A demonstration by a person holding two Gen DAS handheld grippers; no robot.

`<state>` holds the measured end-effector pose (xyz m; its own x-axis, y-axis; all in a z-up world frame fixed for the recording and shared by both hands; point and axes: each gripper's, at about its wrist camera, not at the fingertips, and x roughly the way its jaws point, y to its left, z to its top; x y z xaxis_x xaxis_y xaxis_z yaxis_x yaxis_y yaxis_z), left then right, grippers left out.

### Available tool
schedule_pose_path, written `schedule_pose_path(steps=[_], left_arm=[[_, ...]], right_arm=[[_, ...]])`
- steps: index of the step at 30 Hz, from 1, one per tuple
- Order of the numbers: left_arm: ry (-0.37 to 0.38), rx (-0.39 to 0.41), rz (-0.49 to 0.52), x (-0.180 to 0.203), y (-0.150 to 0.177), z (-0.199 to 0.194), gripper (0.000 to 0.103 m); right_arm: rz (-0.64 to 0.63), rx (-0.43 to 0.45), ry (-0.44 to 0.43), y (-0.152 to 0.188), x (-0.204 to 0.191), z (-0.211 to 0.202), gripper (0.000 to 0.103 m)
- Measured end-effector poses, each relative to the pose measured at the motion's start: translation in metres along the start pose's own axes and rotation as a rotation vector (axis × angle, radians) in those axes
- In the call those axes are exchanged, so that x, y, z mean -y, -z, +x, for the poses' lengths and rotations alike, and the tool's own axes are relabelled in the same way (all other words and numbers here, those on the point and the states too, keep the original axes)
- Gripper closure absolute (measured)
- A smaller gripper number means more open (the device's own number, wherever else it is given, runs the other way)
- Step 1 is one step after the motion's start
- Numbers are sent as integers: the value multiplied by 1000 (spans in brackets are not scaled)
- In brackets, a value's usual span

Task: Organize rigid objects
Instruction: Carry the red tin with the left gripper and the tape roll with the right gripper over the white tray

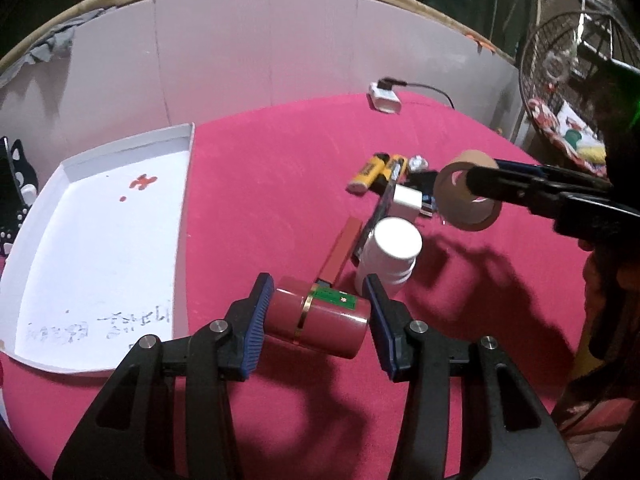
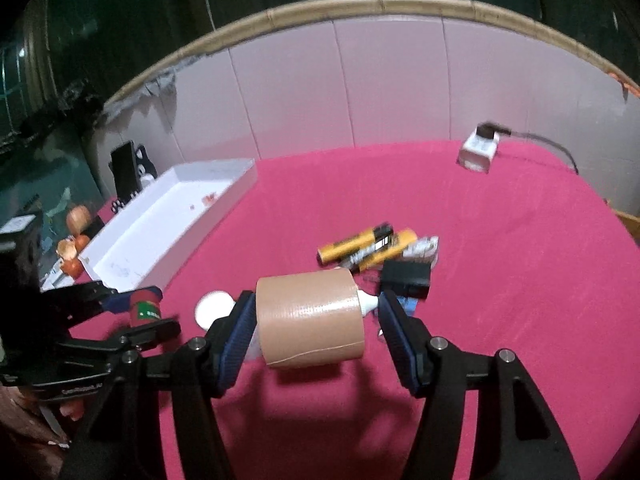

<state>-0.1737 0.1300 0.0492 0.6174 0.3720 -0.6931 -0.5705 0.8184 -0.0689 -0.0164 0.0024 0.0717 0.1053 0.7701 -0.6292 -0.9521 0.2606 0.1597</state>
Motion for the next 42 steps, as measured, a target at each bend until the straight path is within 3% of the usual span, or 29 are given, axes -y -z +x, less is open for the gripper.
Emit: schedule_pose_path(steps=[11, 17, 19, 22, 24, 25, 27, 30, 35, 42], left_arm=[[-21, 76, -40, -6, -9, -28, 57], [-10, 67, -49, -7, -8, -28, 57], [0, 59, -54, -6, -7, -27, 57], [9, 49, -59, -6, -5, -25, 57], [13, 46, -61, -6, -4, -24, 57], [14, 44, -61, -6, -3, -23, 57], [15, 41, -66, -7, -3, -22, 57], [26, 31, -77, -8, -2, -18, 57], [34, 15, -74, -7, -2, -13, 57], [37, 8, -78, -8, -1, -10, 57]], right_arm=[[-46, 74, -19, -12, -18, -19, 41], [-85, 76, -5, -9, -24, -19, 41], [-30, 46, -40, -6, -14, -11, 41], [202, -72, -179, 5, 30, 15, 40], [261, -108, -82, 17, 57, 24, 40], [272, -95, -33, 23, 68, 23, 31], [332, -93, 62, 33, 96, 17, 29], [393, -76, 103, 38, 121, 4, 28], [371, -7, 32, 39, 119, -13, 26], [206, 2, -1, 27, 72, -1, 25]])
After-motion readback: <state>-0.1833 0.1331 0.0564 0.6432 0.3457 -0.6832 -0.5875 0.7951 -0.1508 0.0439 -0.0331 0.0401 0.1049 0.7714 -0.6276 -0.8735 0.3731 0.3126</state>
